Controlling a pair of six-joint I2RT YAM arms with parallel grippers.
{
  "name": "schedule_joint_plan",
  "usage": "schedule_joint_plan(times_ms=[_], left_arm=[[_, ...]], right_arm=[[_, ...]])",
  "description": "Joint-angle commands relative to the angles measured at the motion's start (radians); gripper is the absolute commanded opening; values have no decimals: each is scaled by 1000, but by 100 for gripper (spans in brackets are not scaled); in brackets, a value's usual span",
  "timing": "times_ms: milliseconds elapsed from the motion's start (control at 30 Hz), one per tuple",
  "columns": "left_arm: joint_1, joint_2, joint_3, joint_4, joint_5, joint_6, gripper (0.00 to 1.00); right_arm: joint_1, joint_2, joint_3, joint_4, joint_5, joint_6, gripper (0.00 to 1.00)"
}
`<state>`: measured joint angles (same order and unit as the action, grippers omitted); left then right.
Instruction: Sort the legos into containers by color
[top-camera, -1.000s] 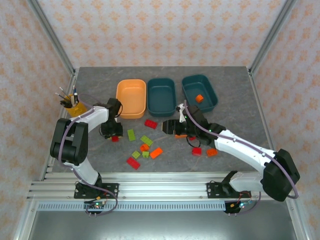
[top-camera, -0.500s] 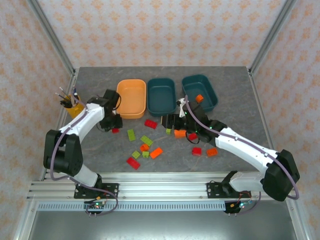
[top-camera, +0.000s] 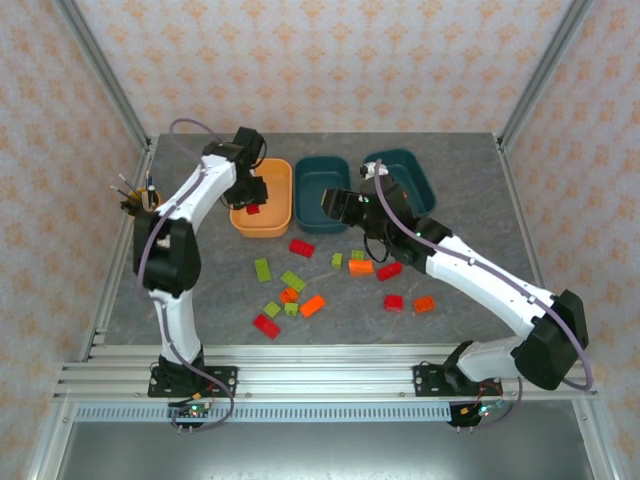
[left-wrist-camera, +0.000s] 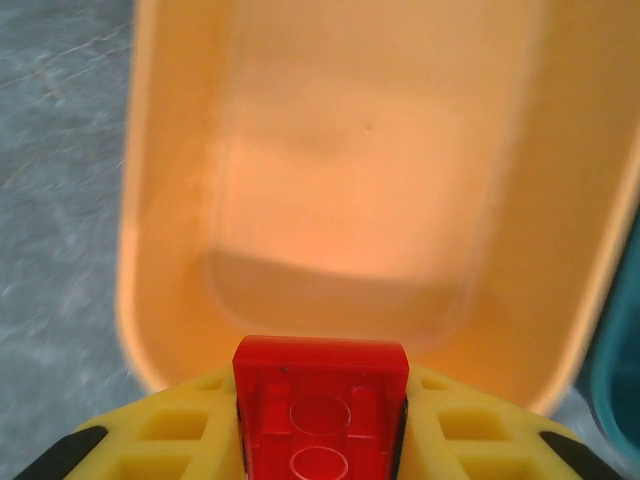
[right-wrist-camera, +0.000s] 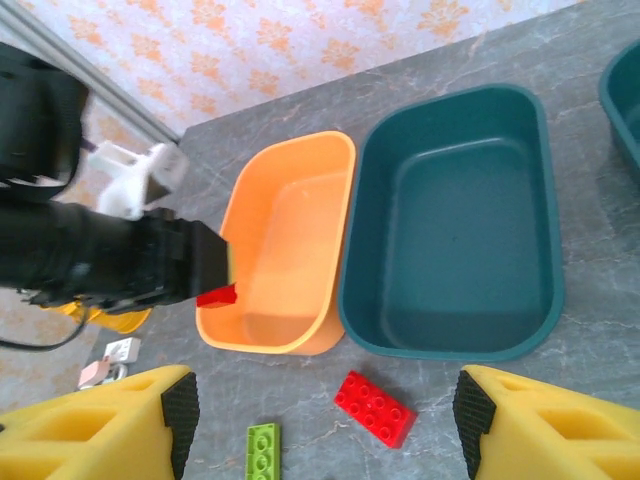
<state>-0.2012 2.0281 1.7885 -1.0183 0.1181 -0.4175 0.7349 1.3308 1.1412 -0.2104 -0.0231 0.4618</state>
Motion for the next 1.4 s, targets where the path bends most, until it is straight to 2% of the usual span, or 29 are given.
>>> schedule_joint_plan(times_ms=[0, 200, 233, 367, 633, 733, 833, 967, 1100, 1200, 1367], left_arm=[[1, 111, 90, -54, -43, 16, 35], [1, 221, 155, -64, -30, 10, 38], [1, 223, 157, -65, -28, 11, 40], [1, 214, 166, -65, -23, 14, 59], [-4, 105, 192, -91, -24, 0, 78], [-14, 6, 156, -80, -19, -27, 79], [-42, -141, 48, -22, 2, -56, 80], [-81, -389, -198, 119, 73, -110, 82], [-109, -657, -481, 269, 144, -213, 85], [-129, -801, -629, 288, 143, -260, 86], [-136, -978, -760, 278, 131, -301, 87]], right_arm=[[-3, 6, 20, -92, 67, 27, 70], [-24, -2, -5, -244, 98, 94, 70], [-25, -2, -9, -260, 99, 99, 70], [-29, 25, -3, -331, 91, 112, 67], [-27, 189, 119, -498, 59, 110, 59], [-10, 285, 201, -563, 37, 122, 56], [13, 380, 270, -624, 41, 155, 51], [17, 518, 370, -726, 34, 201, 49], [17, 591, 427, -746, 6, 207, 48], [17, 636, 446, -751, -17, 223, 47], [17, 689, 447, -728, -44, 231, 44]])
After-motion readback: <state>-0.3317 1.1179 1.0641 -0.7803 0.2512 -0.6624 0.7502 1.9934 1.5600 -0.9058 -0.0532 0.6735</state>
